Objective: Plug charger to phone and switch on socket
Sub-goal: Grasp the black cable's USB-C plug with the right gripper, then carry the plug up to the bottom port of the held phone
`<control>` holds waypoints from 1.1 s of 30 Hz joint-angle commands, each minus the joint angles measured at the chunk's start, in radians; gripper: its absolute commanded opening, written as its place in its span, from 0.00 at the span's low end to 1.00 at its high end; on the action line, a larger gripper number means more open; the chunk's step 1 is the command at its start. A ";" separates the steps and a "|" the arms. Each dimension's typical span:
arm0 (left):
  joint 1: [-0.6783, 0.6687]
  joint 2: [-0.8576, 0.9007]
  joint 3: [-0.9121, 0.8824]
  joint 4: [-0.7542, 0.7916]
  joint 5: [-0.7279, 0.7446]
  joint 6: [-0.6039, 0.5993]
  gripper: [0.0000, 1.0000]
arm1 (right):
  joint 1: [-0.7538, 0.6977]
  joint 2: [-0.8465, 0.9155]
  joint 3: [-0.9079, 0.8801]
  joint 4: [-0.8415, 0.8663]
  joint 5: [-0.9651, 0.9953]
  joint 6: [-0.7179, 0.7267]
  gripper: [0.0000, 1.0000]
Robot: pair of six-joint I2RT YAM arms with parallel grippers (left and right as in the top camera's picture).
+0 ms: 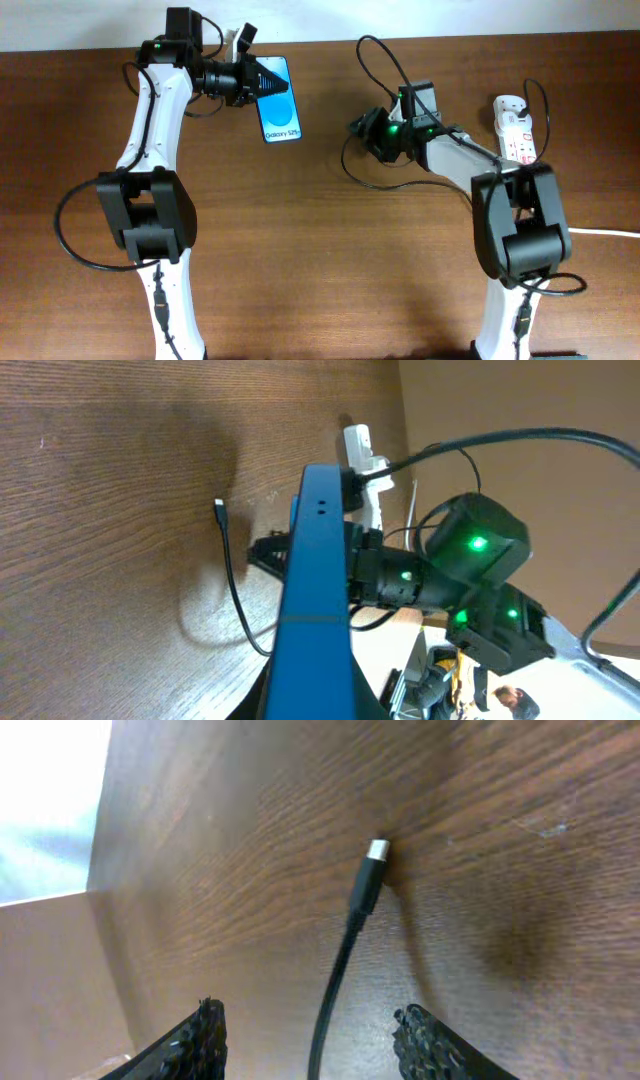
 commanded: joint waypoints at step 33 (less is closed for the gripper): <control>0.001 -0.006 0.003 -0.024 0.019 0.018 0.00 | 0.015 0.072 0.004 0.061 0.016 -0.095 0.04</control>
